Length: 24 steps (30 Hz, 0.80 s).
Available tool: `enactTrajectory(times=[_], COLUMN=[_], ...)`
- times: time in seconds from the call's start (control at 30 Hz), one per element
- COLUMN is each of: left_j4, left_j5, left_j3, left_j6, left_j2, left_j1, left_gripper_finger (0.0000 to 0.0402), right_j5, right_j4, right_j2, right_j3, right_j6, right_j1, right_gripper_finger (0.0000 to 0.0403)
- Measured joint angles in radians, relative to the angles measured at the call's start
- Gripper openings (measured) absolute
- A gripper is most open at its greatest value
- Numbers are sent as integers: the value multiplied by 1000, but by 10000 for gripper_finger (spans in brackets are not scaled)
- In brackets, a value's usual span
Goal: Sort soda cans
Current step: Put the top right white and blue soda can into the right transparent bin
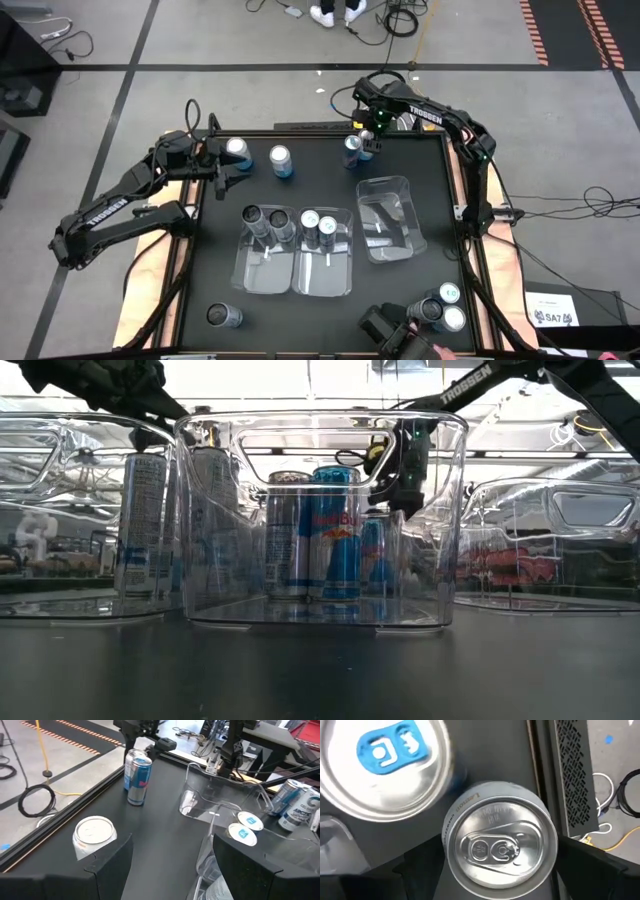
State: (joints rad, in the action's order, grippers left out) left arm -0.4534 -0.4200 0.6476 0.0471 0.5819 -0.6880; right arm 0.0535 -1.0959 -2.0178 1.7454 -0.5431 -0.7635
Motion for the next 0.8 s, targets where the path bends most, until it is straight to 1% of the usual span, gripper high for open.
enactTrajectory(times=[0.1,0.17,0.37,0.57,0.7,0.8], left_j4=[0,0,0,0,0,-1], left_j5=[18,18,30,36,36,36], left_j3=[0,0,0,0,0,0], left_j6=[0,0,-1,-3,-4,-5], left_j2=[0,0,0,0,0,0], left_j1=[0,0,0,0,0,0], left_gripper_finger=[284,284,284,284,284,284], right_j5=[-2,-2,-2,-8,-72,-83], right_j4=[-6,-9,-9,-41,-106,-148], right_j2=[-6,-8,-8,-6,9,41], right_j3=[0,0,0,0,0,-3], right_j6=[-4,-3,13,62,115,161], right_j1=[0,0,8,20,21,19], right_gripper_finger=[336,326,267,266,266,266])
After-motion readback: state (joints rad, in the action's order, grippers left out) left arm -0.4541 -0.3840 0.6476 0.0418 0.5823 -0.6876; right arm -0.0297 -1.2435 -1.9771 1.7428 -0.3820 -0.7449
